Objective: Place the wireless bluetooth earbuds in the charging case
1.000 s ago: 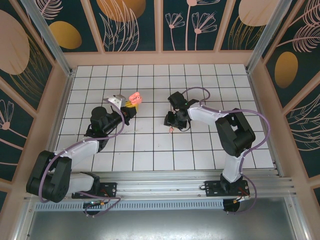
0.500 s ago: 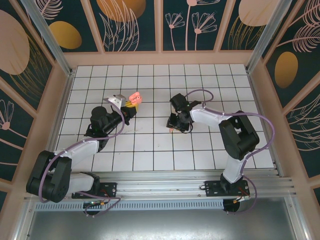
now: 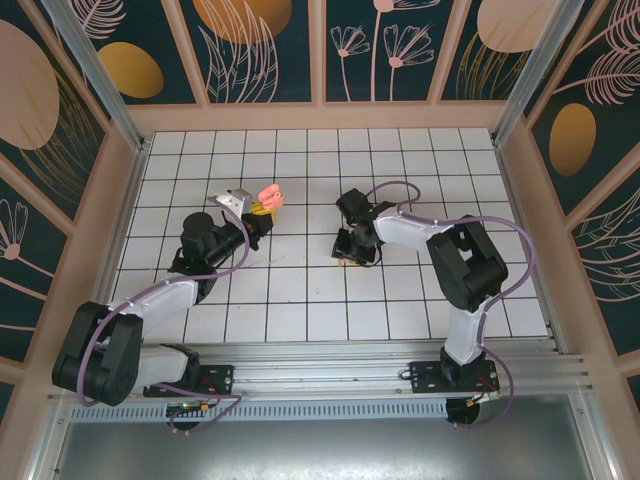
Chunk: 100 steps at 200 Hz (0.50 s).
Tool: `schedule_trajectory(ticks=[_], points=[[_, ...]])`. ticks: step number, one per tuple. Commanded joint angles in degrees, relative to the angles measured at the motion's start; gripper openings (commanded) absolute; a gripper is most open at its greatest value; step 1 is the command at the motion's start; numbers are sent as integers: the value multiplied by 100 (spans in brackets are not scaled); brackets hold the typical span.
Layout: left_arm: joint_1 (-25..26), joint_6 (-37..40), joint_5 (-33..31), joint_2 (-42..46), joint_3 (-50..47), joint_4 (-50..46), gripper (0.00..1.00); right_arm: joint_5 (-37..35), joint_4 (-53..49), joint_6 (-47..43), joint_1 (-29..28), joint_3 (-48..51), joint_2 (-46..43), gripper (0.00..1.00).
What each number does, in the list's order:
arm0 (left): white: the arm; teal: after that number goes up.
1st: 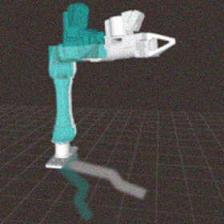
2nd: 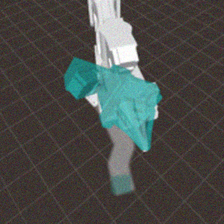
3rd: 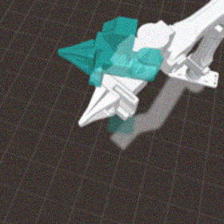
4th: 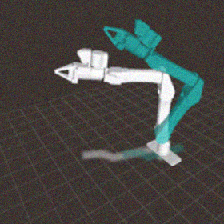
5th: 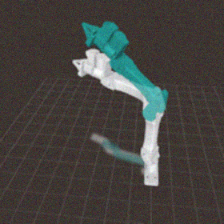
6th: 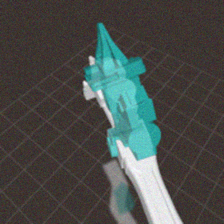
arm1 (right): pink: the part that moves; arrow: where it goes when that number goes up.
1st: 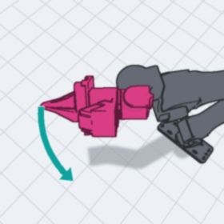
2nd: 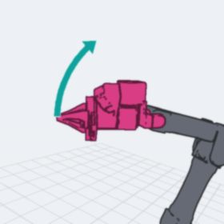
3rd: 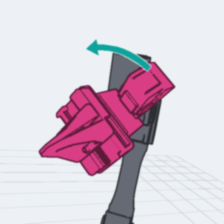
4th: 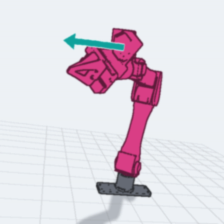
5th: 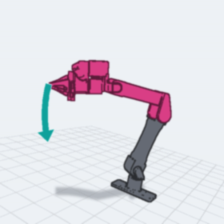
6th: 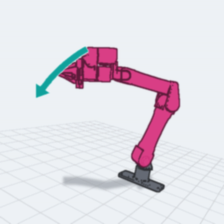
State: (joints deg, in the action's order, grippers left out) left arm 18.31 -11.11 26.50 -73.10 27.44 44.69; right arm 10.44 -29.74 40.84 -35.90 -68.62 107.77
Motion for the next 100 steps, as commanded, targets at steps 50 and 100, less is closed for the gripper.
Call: schedule_trajectory(ticks=[50, 100], points=[[-55, 101, 19, 138, 179, -19, 8, -76, 32, -142, -27, -305, 274, 36], [-48, 118, 4, 172, 160, -65, 7, -76, -12, -193, -31, -376, 408, 31]])
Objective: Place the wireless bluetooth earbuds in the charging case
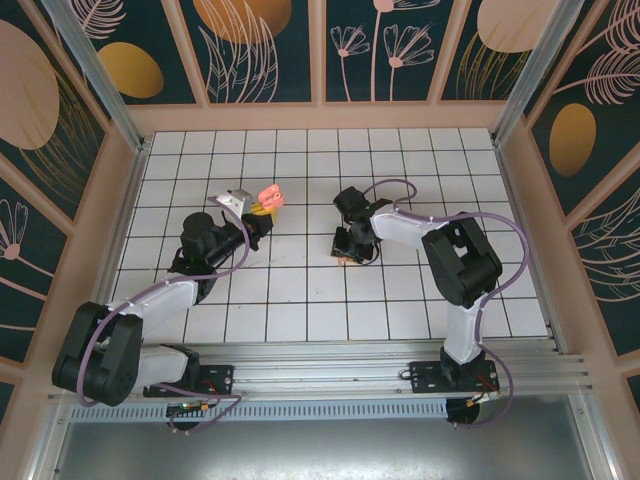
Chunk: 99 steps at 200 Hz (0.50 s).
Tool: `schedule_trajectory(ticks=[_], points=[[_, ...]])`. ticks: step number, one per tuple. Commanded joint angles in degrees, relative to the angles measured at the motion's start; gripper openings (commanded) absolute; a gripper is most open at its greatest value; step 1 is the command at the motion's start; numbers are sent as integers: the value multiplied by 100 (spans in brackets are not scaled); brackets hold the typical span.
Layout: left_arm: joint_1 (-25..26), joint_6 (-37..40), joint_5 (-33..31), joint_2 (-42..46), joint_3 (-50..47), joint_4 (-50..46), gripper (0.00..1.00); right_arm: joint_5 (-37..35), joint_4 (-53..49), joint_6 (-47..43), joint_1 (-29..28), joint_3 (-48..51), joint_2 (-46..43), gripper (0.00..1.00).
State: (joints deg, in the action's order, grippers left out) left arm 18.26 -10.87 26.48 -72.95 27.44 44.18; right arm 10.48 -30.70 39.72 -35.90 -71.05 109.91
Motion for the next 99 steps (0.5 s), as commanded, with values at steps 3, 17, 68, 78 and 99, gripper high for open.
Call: schedule_trajectory(ticks=[3, 17, 68, 78, 99], points=[[-46, 99, 6, 158, 159, -15, 7, -88, 74, -79, -30, -137, 196, 31], [-47, 112, 3, 164, 150, -35, 7, -107, 41, -88, -38, -124, 183, 30], [-51, 206, -14, 172, 155, -121, 8, -374, 45, -106, -52, -27, -33, 27], [-47, 204, 40, 137, 150, -83, 7, -430, 135, -99, -51, 48, -159, 27], [-42, 193, 154, 69, 63, 123, 7, -548, 393, -47, -57, 288, -494, 26]])
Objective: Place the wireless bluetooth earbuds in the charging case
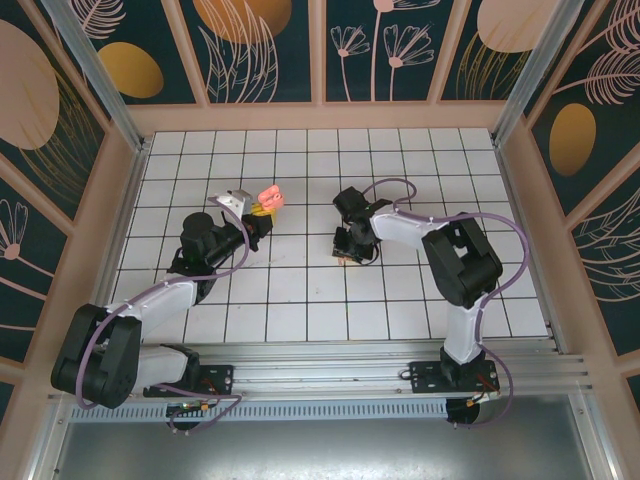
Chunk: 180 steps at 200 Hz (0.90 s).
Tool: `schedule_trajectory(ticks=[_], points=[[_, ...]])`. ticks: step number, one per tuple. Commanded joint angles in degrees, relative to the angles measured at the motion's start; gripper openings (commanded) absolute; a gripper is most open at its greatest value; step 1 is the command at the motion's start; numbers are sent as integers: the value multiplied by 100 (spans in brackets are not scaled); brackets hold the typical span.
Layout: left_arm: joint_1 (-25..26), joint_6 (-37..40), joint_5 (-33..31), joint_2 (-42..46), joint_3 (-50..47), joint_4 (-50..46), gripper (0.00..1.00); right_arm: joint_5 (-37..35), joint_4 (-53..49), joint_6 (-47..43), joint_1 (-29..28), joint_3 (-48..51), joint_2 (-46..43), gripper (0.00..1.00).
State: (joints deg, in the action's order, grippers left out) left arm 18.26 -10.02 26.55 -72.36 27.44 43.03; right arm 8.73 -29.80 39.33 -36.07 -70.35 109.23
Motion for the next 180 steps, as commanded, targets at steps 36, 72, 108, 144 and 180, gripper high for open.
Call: schedule_trajectory(ticks=[36, 72, 108, 144, 180], points=[[-47, -46, 403, -184, -33, 607, 7, -560, 899, 70, -47, 661, -989, 26], [-33, -227, 687, -438, -173, 1038, 6, -679, 1301, -65, -57, 907, -1372, 25], [-29, -258, 754, -589, -243, 1160, 6, -732, 1584, -331, -142, 877, -1542, 24], [-33, -189, 769, -711, -257, 1180, 6, -870, 1763, -809, -359, 675, -1744, 24], [-24, -208, 983, -994, -196, 1486, 5, -914, 2102, -1257, -474, 584, -1991, 24]])
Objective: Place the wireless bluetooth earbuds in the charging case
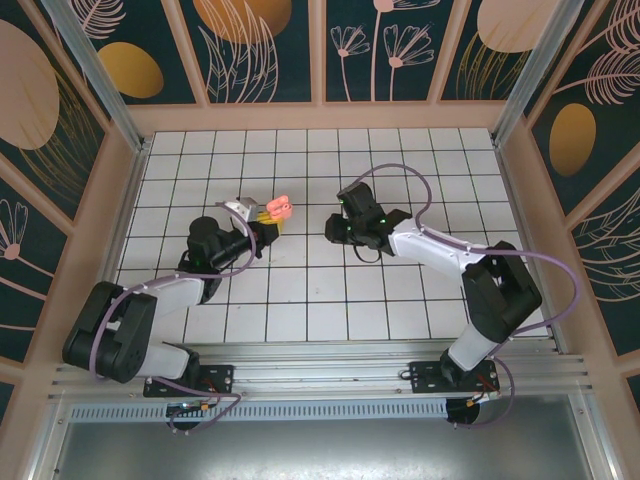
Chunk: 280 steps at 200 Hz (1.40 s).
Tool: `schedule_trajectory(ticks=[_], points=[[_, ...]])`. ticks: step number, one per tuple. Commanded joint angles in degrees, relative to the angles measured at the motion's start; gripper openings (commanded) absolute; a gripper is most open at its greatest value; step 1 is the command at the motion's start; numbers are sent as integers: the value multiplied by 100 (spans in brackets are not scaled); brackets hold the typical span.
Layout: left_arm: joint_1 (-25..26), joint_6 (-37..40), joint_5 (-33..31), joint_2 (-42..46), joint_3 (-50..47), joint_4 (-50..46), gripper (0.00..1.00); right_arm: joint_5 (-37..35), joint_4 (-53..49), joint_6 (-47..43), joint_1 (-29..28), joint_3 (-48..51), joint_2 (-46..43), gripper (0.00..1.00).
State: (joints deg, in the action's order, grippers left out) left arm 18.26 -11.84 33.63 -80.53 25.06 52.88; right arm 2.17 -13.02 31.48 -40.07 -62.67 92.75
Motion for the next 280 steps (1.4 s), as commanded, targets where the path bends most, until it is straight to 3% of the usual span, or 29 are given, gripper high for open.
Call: schedule_trajectory(ticks=[1, 94, 148, 280], points=[[-24, -28, 284, -184, 42, 515, 5, -260, 436, -483, -77, -184, -353, 24], [203, 299, 1053, -692, 326, 1209, 5, -354, 1615, -1312, -377, -35, -1096, 24], [248, 450, 989, -627, 560, 704, 5, 49, 2350, -1484, -453, -166, -948, 24], [256, 26, 865, -466, 644, 882, 5, 319, 2848, -1487, -730, -280, -389, 24]])
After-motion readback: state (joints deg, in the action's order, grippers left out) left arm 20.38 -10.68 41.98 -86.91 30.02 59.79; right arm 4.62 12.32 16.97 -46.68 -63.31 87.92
